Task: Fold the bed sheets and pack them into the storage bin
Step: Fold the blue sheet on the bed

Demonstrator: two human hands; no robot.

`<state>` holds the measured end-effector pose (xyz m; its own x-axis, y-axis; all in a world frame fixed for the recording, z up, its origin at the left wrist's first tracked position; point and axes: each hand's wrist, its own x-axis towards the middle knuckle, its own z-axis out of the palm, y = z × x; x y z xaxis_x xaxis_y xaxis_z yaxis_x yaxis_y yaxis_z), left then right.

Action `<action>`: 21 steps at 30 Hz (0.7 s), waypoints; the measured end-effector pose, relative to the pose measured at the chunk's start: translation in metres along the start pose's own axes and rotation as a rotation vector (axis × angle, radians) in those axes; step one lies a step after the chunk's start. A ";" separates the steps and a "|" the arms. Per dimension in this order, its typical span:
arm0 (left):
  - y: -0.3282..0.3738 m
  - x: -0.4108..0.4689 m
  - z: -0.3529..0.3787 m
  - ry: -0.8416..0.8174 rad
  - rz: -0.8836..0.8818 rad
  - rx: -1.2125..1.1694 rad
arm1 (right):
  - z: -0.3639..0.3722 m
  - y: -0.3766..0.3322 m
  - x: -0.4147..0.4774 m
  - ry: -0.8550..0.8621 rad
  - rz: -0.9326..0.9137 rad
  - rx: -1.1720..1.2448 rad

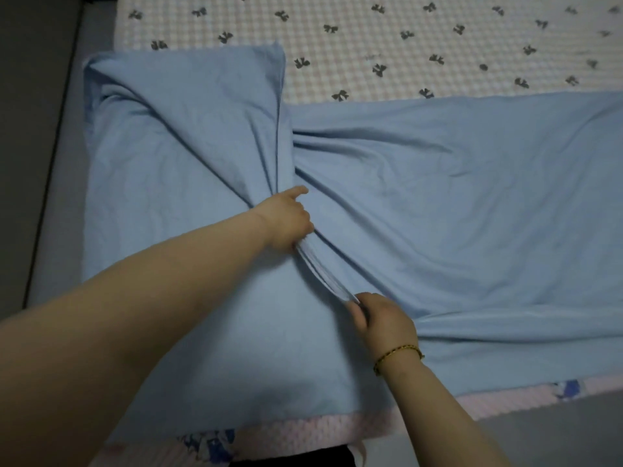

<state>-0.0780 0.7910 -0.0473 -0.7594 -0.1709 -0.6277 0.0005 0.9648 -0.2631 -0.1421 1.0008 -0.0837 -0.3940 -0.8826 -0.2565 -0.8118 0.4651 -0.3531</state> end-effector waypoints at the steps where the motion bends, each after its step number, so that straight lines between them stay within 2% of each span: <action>1: -0.011 -0.002 0.007 -0.011 -0.029 0.019 | 0.002 0.003 -0.001 -0.032 0.025 -0.029; 2: -0.021 -0.008 0.016 0.025 -0.073 0.041 | 0.001 0.001 -0.002 -0.062 0.065 -0.045; 4: -0.039 -0.025 0.030 0.244 -0.132 0.155 | -0.002 -0.006 -0.002 0.025 -0.031 -0.119; 6: -0.052 -0.051 0.053 0.451 -0.190 0.104 | -0.002 -0.008 -0.002 0.174 -0.094 -0.126; 10: -0.036 -0.119 0.095 0.543 -0.469 -0.046 | -0.012 -0.010 -0.014 0.286 -0.189 -0.129; 12: -0.017 -0.155 0.111 0.631 -0.615 -0.175 | -0.012 -0.012 -0.025 0.243 -0.234 -0.161; 14: 0.010 -0.182 0.136 0.599 -0.699 -0.271 | -0.004 -0.008 -0.031 0.075 -0.229 -0.190; 15: 0.030 -0.198 0.152 0.530 -0.734 -0.327 | 0.003 -0.011 -0.038 -0.053 -0.227 -0.223; 17: 0.063 -0.206 0.178 0.404 -0.748 -0.427 | 0.016 -0.011 -0.042 -0.098 -0.237 -0.306; 19: 0.082 -0.207 0.189 0.266 -0.858 -0.522 | 0.024 -0.017 -0.046 -0.146 -0.284 -0.369; 21: 0.097 -0.208 0.188 0.073 -1.002 -0.731 | 0.033 -0.023 -0.045 -0.170 -0.318 -0.379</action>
<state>0.2019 0.8821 -0.0800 -0.2503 -0.9073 -0.3378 -0.9450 0.3048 -0.1186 -0.0913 1.0317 -0.0937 -0.0529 -0.9376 -0.3435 -0.9913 0.0908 -0.0953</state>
